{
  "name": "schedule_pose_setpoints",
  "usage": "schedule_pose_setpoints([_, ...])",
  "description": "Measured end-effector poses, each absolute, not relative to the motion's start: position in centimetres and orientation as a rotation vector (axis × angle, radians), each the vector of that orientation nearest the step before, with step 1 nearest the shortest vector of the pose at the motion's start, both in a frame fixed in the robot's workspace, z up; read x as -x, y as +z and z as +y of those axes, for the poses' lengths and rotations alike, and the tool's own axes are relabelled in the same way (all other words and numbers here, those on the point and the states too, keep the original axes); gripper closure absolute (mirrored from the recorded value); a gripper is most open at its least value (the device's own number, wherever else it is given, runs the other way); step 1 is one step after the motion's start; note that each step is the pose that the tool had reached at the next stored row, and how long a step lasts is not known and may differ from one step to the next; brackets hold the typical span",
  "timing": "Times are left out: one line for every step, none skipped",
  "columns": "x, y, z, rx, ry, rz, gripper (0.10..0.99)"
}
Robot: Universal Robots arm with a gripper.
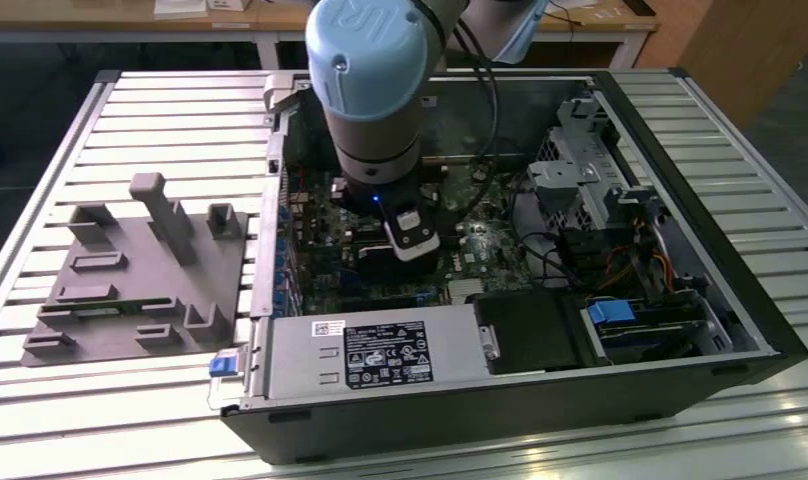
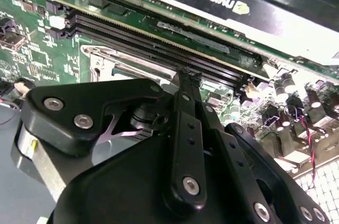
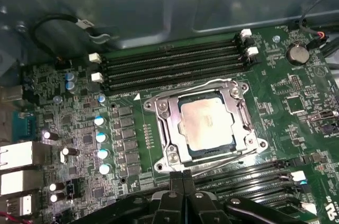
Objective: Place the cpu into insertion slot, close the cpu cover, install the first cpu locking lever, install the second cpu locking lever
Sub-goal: 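Install the second cpu locking lever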
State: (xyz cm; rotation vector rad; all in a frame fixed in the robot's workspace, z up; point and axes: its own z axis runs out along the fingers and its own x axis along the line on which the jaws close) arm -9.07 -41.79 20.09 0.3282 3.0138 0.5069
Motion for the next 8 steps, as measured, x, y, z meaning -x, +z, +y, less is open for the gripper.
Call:
schedule_pose_setpoints([9.11,20.02,-41.84,-0.329,0.518,3.013,0.984])
schedule_pose_setpoints([9.14,19.94,-41.86,-0.329,0.525,3.012,0.984])
schedule_pose_setpoints([9.16,19.84,-41.86,-0.329,0.53,3.011,0.984])
schedule_pose_setpoints([9.17,19.75,-41.86,-0.329,0.534,3.011,0.984])
schedule_pose_setpoints([9.18,19.66,-41.86,-0.329,0.537,3.01,0.984])
schedule_pose_setpoints([9.2,19.59,-41.86,-0.329,0.538,3.01,0.984])
schedule_pose_setpoints([9.24,19.52,-41.86,-0.33,0.539,3.01,0.984])
schedule_pose_setpoints([9.29,19.46,-41.86,-0.33,0.539,3.01,0.984])
